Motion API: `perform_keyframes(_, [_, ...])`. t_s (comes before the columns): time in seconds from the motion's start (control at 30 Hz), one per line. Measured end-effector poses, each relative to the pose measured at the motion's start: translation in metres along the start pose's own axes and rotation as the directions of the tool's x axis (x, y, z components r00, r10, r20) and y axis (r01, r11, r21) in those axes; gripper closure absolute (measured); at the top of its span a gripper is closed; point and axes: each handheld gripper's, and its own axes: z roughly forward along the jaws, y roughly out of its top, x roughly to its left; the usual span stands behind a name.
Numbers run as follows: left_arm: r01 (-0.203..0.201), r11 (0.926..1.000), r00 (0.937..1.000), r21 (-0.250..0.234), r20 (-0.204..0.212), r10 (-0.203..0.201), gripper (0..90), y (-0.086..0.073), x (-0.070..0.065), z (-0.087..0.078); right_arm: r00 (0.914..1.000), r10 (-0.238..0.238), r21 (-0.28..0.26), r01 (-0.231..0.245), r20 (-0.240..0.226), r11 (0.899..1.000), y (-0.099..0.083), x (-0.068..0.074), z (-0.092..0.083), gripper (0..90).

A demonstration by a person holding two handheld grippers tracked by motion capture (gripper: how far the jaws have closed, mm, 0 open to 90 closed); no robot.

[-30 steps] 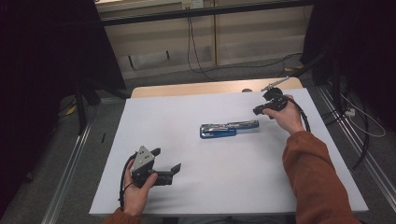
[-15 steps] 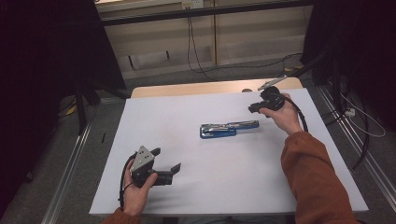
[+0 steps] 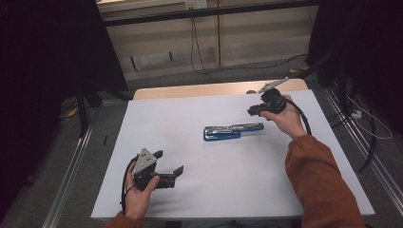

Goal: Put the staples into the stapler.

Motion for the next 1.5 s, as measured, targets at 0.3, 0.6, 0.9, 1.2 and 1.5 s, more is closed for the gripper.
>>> perform_keyframes(0.3, [-0.003,1.0,1.0,0.006,0.005,0.003,4.6,0.0,0.0,0.001,0.9962,-0.075,-0.016,0.075,-0.045,0.997,0.008,0.021,0.005,79.2])
perform_keyframes(0.6, [-0.007,1.0,1.0,0.005,0.005,0.007,4.6,0.0,-0.001,0.001,0.9909,-0.106,-0.034,0.103,-0.084,0.994,0.012,0.031,0.008,79.2])
perform_keyframes(0.9, [-0.008,1.0,1.0,0.006,0.005,0.008,4.5,0.0,-0.001,0.002,0.9853,-0.132,-0.034,0.129,-0.109,0.991,0.017,0.039,0.012,79.2])
perform_keyframes(1.2, [-0.006,1.0,0.9999,0.005,0.009,0.006,4.6,0.0,0.0,0.002,0.9802,-0.146,-0.039,0.142,-0.134,0.989,0.026,0.046,0.018,79.2])
perform_keyframes(1.5, [-0.008,1.0,0.9999,0.004,0.007,0.008,4.6,0.0,-0.001,0.002,0.9738,-0.168,-0.053,0.162,-0.153,0.985,0.033,0.054,0.026,79.2])
